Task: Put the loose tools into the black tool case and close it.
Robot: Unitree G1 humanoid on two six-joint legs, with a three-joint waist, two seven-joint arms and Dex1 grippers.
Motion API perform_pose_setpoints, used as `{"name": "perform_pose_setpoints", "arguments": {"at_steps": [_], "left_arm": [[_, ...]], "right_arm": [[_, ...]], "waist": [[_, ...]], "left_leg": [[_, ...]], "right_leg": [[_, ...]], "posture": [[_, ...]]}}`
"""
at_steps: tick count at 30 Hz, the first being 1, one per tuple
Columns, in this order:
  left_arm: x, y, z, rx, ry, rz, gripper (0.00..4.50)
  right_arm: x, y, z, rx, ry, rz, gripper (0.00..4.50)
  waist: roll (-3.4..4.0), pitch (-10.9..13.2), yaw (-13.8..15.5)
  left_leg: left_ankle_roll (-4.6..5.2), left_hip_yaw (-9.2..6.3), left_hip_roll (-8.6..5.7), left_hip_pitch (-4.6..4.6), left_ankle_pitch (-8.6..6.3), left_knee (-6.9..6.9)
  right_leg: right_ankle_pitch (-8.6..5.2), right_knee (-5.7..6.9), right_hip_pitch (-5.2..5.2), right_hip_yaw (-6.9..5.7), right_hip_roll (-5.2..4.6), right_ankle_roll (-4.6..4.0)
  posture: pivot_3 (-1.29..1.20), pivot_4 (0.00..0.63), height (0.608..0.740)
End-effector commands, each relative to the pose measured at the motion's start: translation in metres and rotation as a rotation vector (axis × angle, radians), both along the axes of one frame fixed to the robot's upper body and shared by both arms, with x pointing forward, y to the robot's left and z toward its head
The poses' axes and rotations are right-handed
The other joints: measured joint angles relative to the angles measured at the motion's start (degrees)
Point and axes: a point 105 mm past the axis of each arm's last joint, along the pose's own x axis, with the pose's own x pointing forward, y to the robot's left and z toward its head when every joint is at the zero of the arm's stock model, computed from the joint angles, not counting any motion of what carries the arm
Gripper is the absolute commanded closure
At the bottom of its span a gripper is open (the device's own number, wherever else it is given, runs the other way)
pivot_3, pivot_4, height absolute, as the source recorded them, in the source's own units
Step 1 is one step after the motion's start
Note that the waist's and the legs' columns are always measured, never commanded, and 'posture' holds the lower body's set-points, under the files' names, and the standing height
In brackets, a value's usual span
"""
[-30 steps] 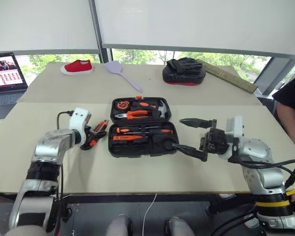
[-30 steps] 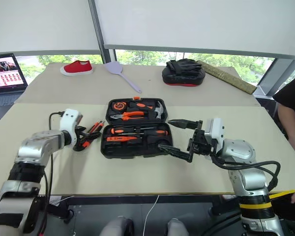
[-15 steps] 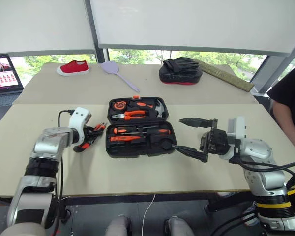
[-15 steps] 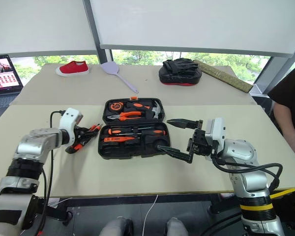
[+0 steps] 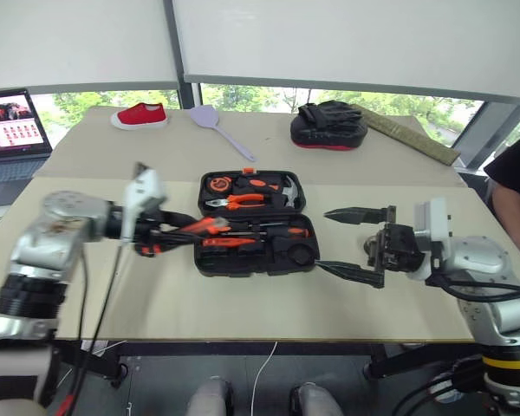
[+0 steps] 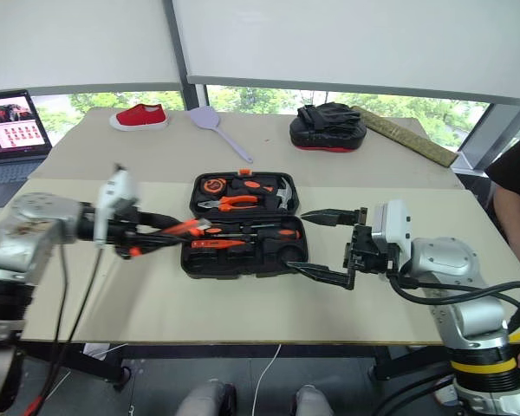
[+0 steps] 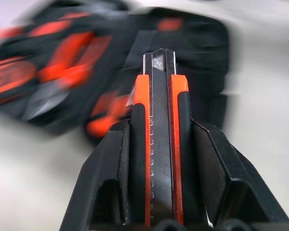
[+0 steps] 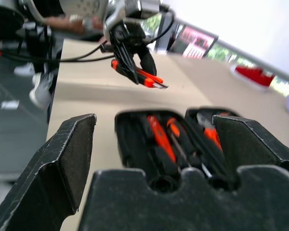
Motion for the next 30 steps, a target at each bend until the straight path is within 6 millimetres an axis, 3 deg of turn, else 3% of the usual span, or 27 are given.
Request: {"name": "perform_pose_setpoints", "arguments": {"at_steps": [1,4,8,23,30], "left_arm": [[0.009,-0.026,0.001,0.091,-0.136,-0.008,3.05],[0.023,-0.038,-0.008,0.115,-0.157,0.04,3.05],[0.028,-0.041,-0.024,0.19,-0.164,0.037,3.05],[0.028,-0.046,-0.041,0.203,-0.125,0.063,3.05],[0.032,-0.039,-0.048,0.249,-0.127,0.097,3.05]], "right_arm": [[-0.004,-0.008,0.007,-0.004,-0.012,-0.026,0.0],[-0.005,-0.019,-0.004,-0.046,0.028,-0.064,0.0],[-0.007,-0.027,-0.009,-0.066,0.05,-0.093,0.0],[-0.012,-0.027,-0.013,-0.05,0.059,-0.114,0.0],[-0.011,-0.026,-0.012,-0.042,0.058,-0.114,0.0]], "waist": [[0.0,0.0,-0.24],[0.0,0.0,-0.59],[0.0,0.0,-1.12],[0.0,0.0,-0.93],[0.0,0.0,-0.95]], "left_leg": [[0.01,-0.02,0.01,-0.01,0.0,0.02],[0.01,-0.1,0.09,0.0,0.01,0.02],[0.02,-0.13,0.1,0.01,0.01,0.02],[0.02,-0.38,0.09,0.0,0.02,0.07],[0.02,-0.42,0.09,0.0,0.02,0.08]], "right_leg": [[0.01,0.02,0.0,0.01,0.07,0.01],[-0.01,0.11,-0.03,0.03,0.27,-0.02],[-0.02,0.13,-0.04,0.05,0.33,-0.01],[-0.05,0.13,-0.02,0.06,0.31,0.06],[-0.05,0.14,-0.01,0.05,0.31,0.05]], "posture": [[0.0,0.15,0.74],[0.0,0.15,0.74],[0.0,0.15,0.74],[0.0,0.15,0.74],[0.0,0.15,0.74]]}}
